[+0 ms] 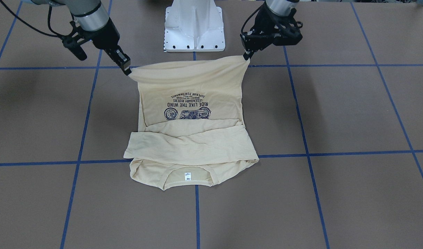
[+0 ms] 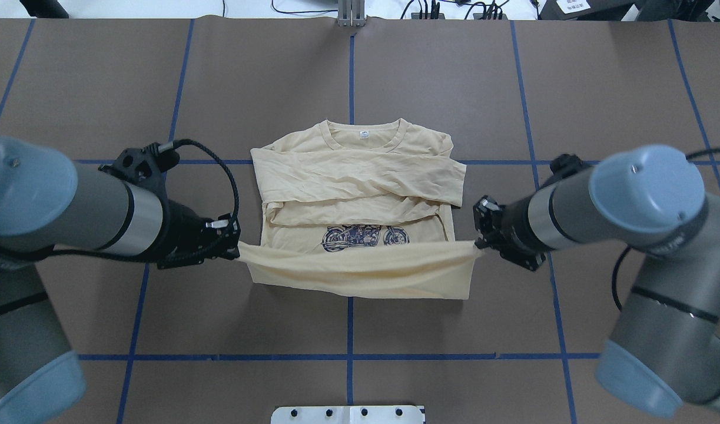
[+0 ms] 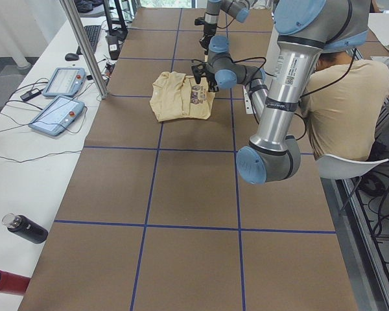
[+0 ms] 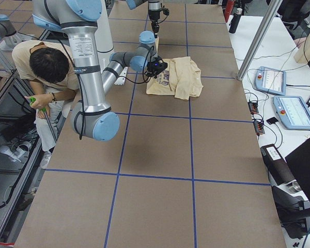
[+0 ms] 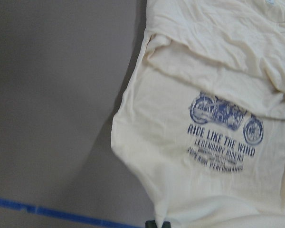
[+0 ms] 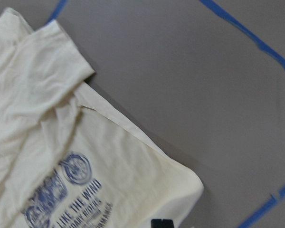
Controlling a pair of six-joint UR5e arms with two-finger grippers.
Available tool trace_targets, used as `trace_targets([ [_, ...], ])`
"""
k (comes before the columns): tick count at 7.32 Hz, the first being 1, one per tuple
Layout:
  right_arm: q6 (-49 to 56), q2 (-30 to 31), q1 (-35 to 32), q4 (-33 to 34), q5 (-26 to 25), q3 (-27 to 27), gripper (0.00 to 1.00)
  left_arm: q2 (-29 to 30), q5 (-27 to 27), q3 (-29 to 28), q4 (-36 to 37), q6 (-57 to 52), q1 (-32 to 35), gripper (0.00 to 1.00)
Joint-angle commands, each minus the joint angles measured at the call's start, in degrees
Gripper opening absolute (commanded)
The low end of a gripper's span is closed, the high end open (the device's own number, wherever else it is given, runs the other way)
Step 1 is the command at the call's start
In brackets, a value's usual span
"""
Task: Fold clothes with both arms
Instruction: 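Lay the hem over the collar with both grippers and release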
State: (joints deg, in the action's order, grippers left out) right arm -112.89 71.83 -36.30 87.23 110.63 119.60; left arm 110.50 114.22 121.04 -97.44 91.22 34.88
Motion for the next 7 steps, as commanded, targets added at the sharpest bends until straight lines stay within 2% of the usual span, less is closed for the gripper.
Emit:
trace_targets([
  [1,13.7,-11.2,-9.9,3.0,2.8,-15.1,0.00,5.2,1.7,-16.5,-8.5,-5.5,7.1,0.00],
  [2,17.0,-17.6,-11.4,2.9,2.7,-25.3,0.00,5.9,1.2,-23.8,-17.3,-5.4,7.8,0.00],
  [3,20.7,-21.9,-12.4,1.2,2.1,-34.2,0.00,8.0,-0.8,-29.2,-21.2,-5.4,8.1,0.00],
  [5,21.8,-27.8,-12.7,-14.8,1.0,-52.9,0.00,11.6,-4.4,-35.7,-24.1,-5.3,8.1,0.00],
  [6,22.4,-29.6,-12.6,-16.8,0.3,-57.9,0.00,12.7,-6.6,-38.5,-26.1,-5.3,8.1,0.00],
  [7,24.6,-30.1,-11.8,-16.8,-1.1,-59.4,0.00,14.4,-8.0,-41.7,-28.5,-5.2,8.1,0.00],
])
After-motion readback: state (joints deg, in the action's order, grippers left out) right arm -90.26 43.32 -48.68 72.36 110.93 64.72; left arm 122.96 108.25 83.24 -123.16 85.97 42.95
